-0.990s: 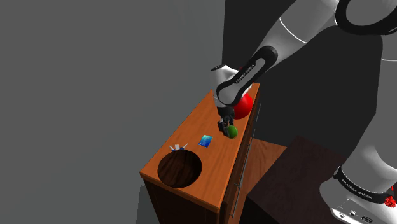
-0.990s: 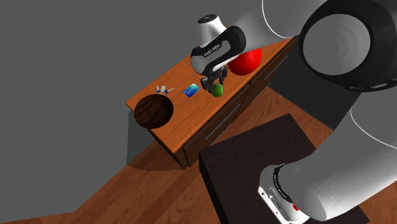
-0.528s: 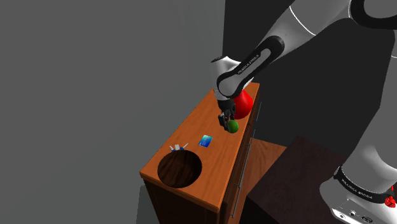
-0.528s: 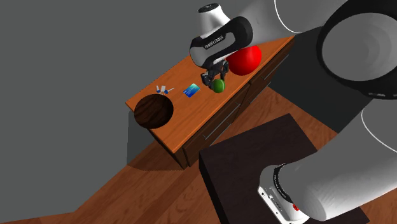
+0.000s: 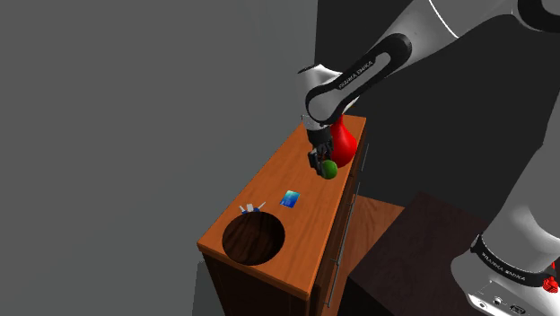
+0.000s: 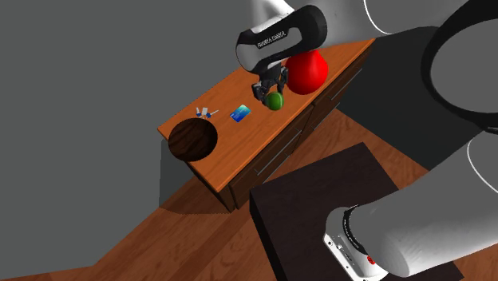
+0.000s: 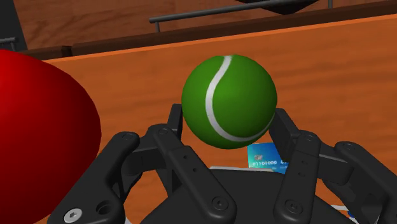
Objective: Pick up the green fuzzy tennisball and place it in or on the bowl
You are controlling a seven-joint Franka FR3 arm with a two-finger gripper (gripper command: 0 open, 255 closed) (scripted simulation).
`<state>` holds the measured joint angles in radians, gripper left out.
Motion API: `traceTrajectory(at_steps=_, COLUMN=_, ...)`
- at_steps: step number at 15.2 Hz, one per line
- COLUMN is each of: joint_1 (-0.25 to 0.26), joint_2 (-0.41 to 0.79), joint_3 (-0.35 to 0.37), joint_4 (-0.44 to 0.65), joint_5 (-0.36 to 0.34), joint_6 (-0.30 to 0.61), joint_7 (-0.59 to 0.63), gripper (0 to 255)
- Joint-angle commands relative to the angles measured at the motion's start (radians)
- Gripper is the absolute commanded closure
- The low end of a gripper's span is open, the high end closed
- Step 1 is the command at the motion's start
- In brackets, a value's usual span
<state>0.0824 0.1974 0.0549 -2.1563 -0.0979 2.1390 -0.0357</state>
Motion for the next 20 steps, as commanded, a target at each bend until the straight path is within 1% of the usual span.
traceTrajectory(at_steps=1, joint_1=-0.001, joint_2=-0.020, joint_3=0.000, joint_4=0.006, joint_5=0.003, joint_6=-0.026, joint_7=-0.005, gripper=255)
traceTrajectory(at_steps=4, joint_1=-0.001, joint_2=-0.042, joint_3=0.001, joint_4=0.017, joint_5=0.006, joint_6=-0.059, joint_7=-0.009, gripper=255)
traceTrajectory(at_steps=12, joint_1=0.106, joint_2=0.027, joint_3=0.081, joint_4=0.118, joint_5=0.029, joint_6=-0.102, joint_7=0.163, gripper=255)
traceTrajectory(at_steps=19, joint_1=0.202, joint_2=0.130, joint_3=0.138, joint_4=0.268, joint_5=0.033, joint_6=-0.155, joint_7=0.308, gripper=255)
traceTrajectory(at_steps=20, joint_1=0.189, joint_2=0.117, joint_3=0.131, joint_4=0.244, joint_5=0.032, joint_6=-0.143, joint_7=0.288, gripper=255)
